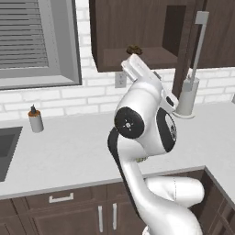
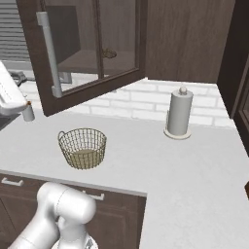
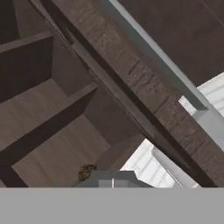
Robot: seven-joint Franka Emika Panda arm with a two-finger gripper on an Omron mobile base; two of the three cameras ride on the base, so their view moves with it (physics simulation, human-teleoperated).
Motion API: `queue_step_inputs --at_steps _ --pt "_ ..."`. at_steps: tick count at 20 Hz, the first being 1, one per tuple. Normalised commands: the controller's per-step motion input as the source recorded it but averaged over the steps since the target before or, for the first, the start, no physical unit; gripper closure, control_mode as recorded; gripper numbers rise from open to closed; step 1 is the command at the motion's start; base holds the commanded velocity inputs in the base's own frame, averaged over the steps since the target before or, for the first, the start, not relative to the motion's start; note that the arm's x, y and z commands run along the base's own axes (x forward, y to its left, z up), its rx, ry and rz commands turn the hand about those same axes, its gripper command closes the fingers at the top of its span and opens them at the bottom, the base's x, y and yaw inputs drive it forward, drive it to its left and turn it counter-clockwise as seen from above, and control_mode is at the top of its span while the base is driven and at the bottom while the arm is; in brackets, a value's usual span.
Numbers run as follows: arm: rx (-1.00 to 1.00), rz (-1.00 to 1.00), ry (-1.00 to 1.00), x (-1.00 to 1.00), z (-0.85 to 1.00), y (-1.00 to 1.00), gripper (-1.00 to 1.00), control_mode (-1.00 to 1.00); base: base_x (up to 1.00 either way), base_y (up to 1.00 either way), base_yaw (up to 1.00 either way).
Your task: Open the cabinet, pick up the bread from the cabinet and place it in the basket. Then move the basket to the dining counter.
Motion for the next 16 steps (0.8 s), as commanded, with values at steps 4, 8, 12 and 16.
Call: queue_step_inputs --at_steps 4,8,12,16 --pt "0.00 -0.06 0.16 0.47 0.00 -0.22 1.00 -1.00 0.00 0.00 0.00" --pt "0.00 0.00 0.30 0.49 -0.16 -0.30 1.00 -1.00 0.00 0.00 0.00" --pt "0.00 0.00 0.39 0.47 -0.31 -0.06 1.00 -1.00 0.00 0.00 0.00" --pt "-0.01 0.00 0.32 0.33 -0.20 0.01 1.00 -1.00 0.00 0.00 0.00"
